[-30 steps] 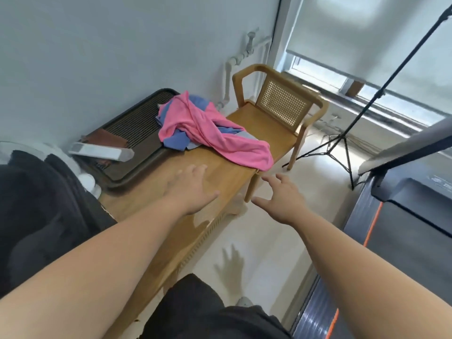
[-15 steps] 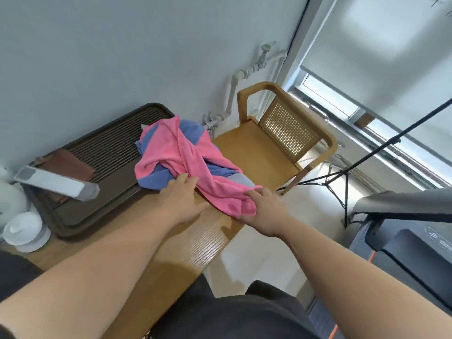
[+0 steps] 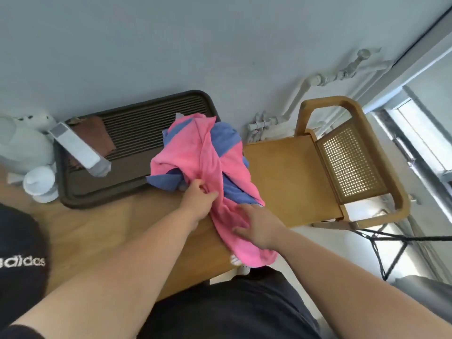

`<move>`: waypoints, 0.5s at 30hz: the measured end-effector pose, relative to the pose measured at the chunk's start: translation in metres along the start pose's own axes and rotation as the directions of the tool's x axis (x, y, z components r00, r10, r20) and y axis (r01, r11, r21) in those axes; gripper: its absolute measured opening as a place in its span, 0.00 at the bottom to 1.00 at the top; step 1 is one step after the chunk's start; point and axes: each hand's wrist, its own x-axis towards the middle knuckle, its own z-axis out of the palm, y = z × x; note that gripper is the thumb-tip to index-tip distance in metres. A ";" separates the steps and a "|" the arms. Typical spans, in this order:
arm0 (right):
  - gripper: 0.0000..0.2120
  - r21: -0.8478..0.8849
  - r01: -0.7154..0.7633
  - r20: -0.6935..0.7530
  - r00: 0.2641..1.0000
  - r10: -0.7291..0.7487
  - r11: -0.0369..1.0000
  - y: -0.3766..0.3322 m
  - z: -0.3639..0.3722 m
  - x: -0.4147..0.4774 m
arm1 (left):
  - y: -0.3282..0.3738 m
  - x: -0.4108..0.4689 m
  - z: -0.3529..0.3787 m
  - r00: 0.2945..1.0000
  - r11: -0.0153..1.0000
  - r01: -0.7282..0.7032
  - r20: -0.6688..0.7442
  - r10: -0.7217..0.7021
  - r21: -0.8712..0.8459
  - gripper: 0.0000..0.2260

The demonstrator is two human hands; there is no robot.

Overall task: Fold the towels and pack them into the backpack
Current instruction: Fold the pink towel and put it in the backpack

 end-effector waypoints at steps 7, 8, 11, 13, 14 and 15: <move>0.22 0.067 0.190 0.099 0.976 -0.196 0.979 0.018 -0.035 0.013 | 0.014 -0.012 0.029 0.964 0.919 0.089 -0.198 -0.176 -0.383 0.07; 0.22 0.086 0.198 0.032 0.979 -0.201 0.976 0.019 -0.038 0.015 | 0.015 -0.017 0.028 0.968 0.919 0.066 -0.197 -0.153 -0.388 0.04; 0.24 0.027 0.355 -0.211 0.916 -0.342 0.934 0.011 -0.055 0.026 | 0.017 -0.038 0.016 0.981 0.937 -0.076 -0.192 0.010 -0.342 0.07; 0.31 -0.091 0.470 -0.272 0.836 -0.476 0.878 -0.006 -0.065 0.036 | 0.023 -0.057 0.000 0.970 0.950 -0.209 -0.170 0.172 -0.233 0.08; 0.33 -0.168 0.512 -0.285 0.793 -0.538 0.843 -0.015 -0.068 0.041 | 0.028 -0.068 -0.009 0.958 0.947 -0.272 -0.139 0.250 -0.170 0.08; 0.33 -0.237 0.534 -0.289 0.759 -0.584 0.811 -0.026 -0.070 0.044 | 0.031 -0.078 -0.019 0.941 0.938 -0.331 -0.110 0.321 -0.097 0.09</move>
